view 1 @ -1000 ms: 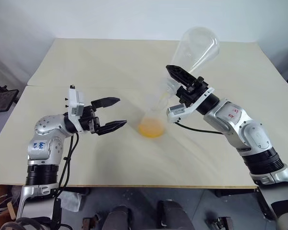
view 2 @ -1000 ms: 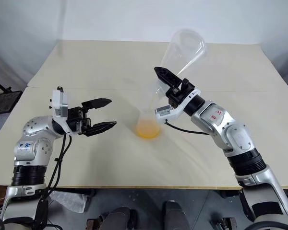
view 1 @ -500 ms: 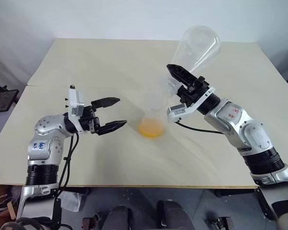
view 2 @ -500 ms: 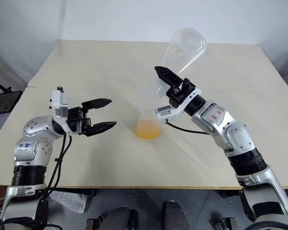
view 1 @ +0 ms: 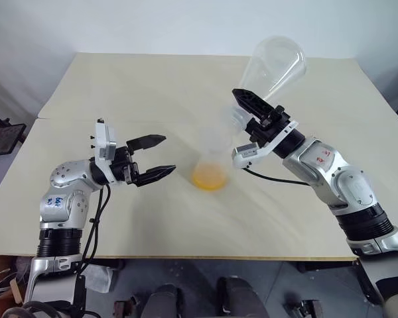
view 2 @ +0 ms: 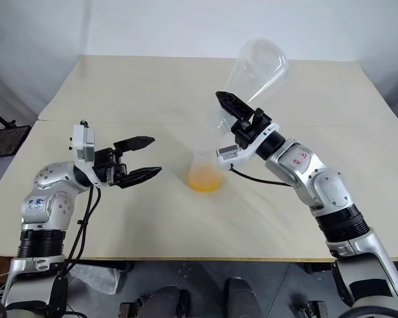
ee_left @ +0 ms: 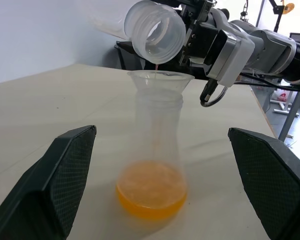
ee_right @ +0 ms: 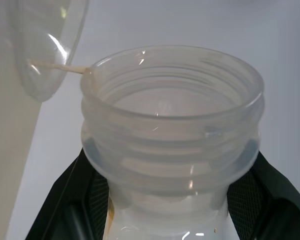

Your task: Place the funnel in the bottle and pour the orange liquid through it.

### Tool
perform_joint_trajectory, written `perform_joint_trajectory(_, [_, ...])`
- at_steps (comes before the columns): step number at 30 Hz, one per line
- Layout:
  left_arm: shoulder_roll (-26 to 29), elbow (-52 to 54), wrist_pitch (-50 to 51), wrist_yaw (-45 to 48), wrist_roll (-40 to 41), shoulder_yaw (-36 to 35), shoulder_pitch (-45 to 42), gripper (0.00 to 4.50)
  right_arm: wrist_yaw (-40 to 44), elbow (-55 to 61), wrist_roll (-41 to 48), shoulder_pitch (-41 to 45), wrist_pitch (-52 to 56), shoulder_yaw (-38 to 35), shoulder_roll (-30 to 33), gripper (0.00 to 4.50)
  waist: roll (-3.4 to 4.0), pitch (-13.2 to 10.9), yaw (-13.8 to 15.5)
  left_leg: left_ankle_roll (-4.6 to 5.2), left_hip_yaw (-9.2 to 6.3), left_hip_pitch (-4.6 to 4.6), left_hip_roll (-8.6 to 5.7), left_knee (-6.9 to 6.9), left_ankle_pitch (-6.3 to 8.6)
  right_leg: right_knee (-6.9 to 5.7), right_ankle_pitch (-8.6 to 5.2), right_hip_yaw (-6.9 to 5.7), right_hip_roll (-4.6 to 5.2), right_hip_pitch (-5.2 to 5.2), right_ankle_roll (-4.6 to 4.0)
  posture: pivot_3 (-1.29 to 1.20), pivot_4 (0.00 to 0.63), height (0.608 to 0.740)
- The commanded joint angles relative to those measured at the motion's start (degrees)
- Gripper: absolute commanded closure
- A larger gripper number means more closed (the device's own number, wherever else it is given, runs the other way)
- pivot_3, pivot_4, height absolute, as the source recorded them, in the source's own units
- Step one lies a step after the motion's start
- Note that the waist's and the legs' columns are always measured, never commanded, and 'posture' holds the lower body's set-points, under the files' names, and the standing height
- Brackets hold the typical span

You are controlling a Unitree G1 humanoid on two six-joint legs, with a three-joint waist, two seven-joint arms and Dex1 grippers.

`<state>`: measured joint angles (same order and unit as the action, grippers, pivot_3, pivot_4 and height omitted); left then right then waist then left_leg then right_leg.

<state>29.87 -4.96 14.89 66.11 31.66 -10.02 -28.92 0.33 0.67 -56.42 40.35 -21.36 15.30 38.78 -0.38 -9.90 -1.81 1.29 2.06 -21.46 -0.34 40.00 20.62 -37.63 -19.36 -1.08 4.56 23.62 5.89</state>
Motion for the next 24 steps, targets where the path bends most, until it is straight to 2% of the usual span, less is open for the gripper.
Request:
perform_joint_trajectory(1, [0.26,1.74,-0.45,0.03,1.27,-0.26,-0.90,0.00,-0.26,1.44,1.94,1.12,-0.24,-2.00,0.26,1.88,0.00,0.00,-0.01,0.00,0.00,0.00,0.00,0.00,0.00,0.00,0.00,0.00,0.00,0.00,0.00,0.00,0.150,0.740])
perform_joint_trajectory(5, [0.23,1.79,-0.46,0.01,1.26,-0.23,-0.86,0.00,0.81,1.19,4.55,1.29,-0.20,-2.29,-0.18,1.88,0.00,0.00,-0.01,0.00,0.00,0.00,0.00,0.00,0.00,0.00,0.00,0.00,0.00,0.00,0.00,0.00,0.150,0.740])
perform_joint_trajectory(11, [0.21,1.82,-0.50,-0.11,1.18,-0.22,-0.76,0.00,7.34,1.11,15.43,0.23,1.18,-3.55,-2.11,1.88,0.00,0.00,-0.04,0.00,0.00,0.00,0.00,0.00,0.00,0.00,0.00,-0.01,0.00,0.00,0.00,0.00,0.150,0.740])
perform_joint_trajectory(15, [0.19,1.88,-0.64,-0.07,1.13,-0.20,-0.58,0.00,11.79,2.36,23.99,-0.47,7.20,-7.18,-5.22,1.88,0.00,0.00,0.03,0.00,0.00,0.00,0.01,0.01,0.00,0.00,0.00,0.00,0.01,-0.01,0.00,0.00,0.150,0.740])
perform_joint_trajectory(24, [-0.28,0.96,-0.93,0.33,0.85,0.39,-1.03,0.00,19.25,6.10,51.98,-0.36,38.50,-29.28,-11.69,1.88,0.00,0.00,0.21,0.02,-0.10,0.00,0.00,0.04,0.01,-0.03,0.00,-0.09,0.06,-0.09,0.00,0.00,0.150,0.740])
